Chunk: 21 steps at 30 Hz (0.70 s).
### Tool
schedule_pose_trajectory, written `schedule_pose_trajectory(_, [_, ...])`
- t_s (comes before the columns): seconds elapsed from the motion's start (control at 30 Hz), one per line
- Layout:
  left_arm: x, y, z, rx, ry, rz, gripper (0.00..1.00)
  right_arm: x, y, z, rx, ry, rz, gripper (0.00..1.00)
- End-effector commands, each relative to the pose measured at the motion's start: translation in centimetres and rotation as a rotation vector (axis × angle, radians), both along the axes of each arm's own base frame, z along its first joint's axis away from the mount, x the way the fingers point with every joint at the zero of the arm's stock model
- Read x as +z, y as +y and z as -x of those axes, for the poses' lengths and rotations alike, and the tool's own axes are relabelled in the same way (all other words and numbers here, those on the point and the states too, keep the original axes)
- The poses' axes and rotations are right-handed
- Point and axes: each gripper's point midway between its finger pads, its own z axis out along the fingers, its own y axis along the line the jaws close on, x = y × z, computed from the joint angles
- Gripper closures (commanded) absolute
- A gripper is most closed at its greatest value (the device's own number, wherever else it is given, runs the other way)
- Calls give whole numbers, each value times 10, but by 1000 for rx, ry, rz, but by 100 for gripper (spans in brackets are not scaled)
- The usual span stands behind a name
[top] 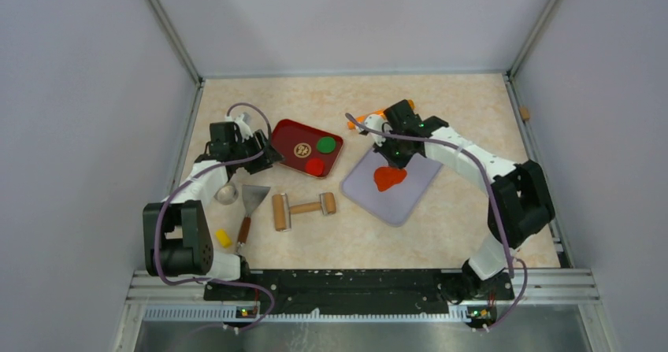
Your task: Roll out the dumpling wrappers from the dough
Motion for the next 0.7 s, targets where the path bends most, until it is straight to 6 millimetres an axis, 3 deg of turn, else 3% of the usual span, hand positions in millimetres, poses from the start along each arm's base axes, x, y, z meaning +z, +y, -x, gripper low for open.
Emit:
schedule_pose_trajectory(0.0, [5, -2, -8, -27, -36, -5, 44, 35, -22, 8, -20, -59, -24, 100])
schedule_pose_trajectory(0.17, [3, -5, -9, -40, -30, -8, 44, 54, -23, 41, 56, -31, -87, 100])
schedule_pose_trajectory(0.4, [3, -7, -9, -52, -34, -15, 44, 89, -2, 74, 154, 7, -227, 100])
schedule_pose_trajectory(0.53, [4, -7, -8, -51, -40, -17, 44, 99, 15, 83, 217, 28, -287, 100])
schedule_pose_trajectory(0.67, [6, -7, -6, -51, -47, -20, 44, 119, 35, 78, 249, 16, -356, 100])
